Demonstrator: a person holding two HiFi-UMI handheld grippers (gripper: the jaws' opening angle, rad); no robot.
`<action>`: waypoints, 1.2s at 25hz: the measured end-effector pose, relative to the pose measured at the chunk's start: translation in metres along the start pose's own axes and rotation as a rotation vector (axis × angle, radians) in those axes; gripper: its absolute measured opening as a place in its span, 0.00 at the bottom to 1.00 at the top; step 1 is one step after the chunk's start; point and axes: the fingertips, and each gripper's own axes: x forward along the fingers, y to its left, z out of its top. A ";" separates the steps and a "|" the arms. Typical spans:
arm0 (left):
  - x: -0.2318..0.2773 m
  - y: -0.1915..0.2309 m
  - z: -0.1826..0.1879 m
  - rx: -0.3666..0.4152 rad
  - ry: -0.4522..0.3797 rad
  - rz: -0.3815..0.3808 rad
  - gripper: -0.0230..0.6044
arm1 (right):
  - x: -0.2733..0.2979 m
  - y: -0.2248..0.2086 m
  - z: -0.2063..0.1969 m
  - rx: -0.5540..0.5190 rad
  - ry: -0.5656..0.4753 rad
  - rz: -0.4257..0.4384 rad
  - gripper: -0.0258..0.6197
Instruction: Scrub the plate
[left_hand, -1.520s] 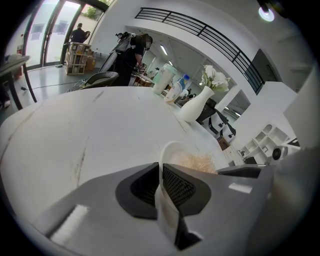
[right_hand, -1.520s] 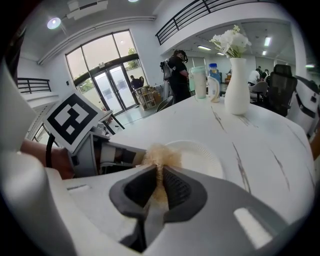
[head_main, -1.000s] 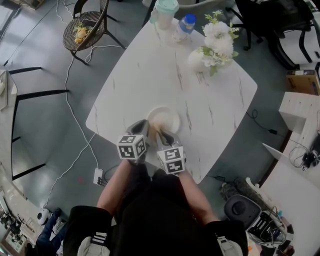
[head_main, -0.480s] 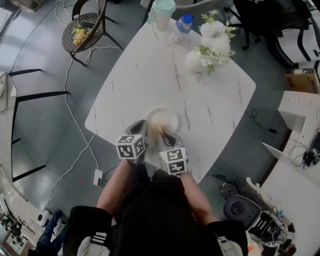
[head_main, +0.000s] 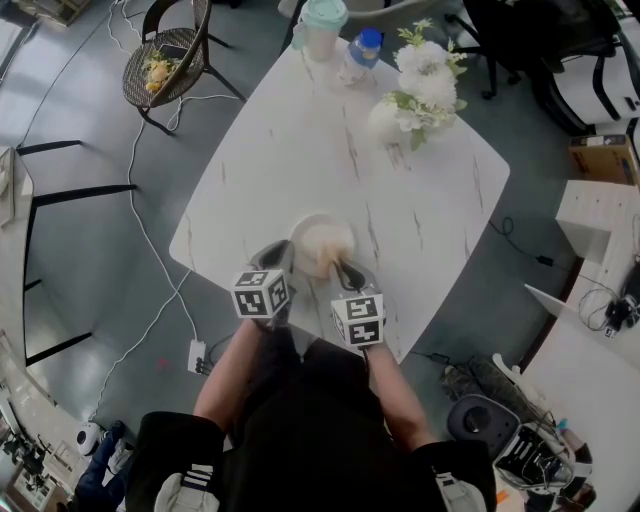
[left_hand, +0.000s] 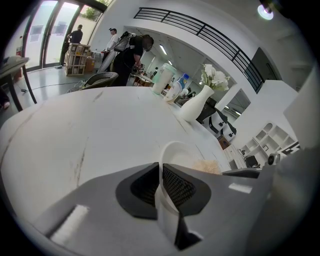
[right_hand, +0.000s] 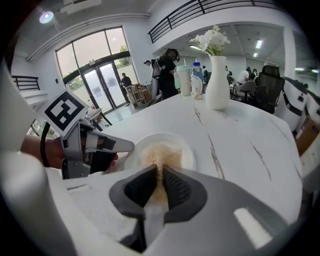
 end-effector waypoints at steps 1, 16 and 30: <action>0.000 0.000 0.000 -0.001 0.000 0.000 0.09 | -0.001 -0.002 0.000 0.001 -0.001 -0.005 0.10; 0.000 0.000 0.001 0.013 -0.008 -0.004 0.09 | -0.005 -0.012 0.005 0.015 -0.016 -0.031 0.10; -0.011 -0.011 0.017 0.027 -0.008 -0.070 0.47 | -0.019 -0.006 0.021 0.022 -0.068 -0.045 0.10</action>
